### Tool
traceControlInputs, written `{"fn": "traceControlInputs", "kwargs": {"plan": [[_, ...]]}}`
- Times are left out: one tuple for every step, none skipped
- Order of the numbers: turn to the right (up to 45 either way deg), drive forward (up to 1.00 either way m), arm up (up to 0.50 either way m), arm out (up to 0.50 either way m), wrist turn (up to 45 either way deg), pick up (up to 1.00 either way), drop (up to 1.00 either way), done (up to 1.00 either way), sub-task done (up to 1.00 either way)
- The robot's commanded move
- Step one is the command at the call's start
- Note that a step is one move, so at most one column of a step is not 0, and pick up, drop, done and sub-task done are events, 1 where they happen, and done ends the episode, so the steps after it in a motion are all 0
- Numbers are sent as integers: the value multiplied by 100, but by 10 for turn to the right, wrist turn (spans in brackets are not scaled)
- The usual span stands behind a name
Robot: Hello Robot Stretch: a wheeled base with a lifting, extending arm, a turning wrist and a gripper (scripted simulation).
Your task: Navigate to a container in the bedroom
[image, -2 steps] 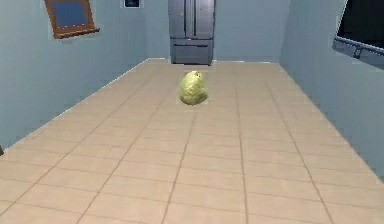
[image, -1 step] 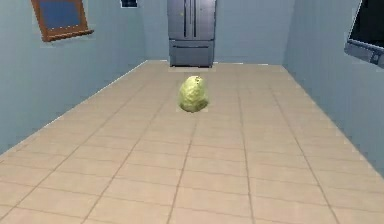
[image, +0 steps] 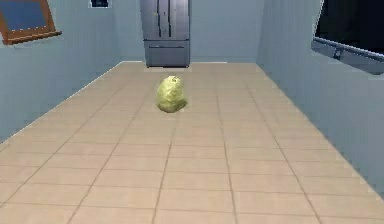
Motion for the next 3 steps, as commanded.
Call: {"fn": "traceControlInputs", "kwargs": {"plan": [[0,50,0,0,0,0,0,0,0],[450,0,0,0,0,0,0,0,0],[30,0,0,0,0,0,0,0,0]]}}
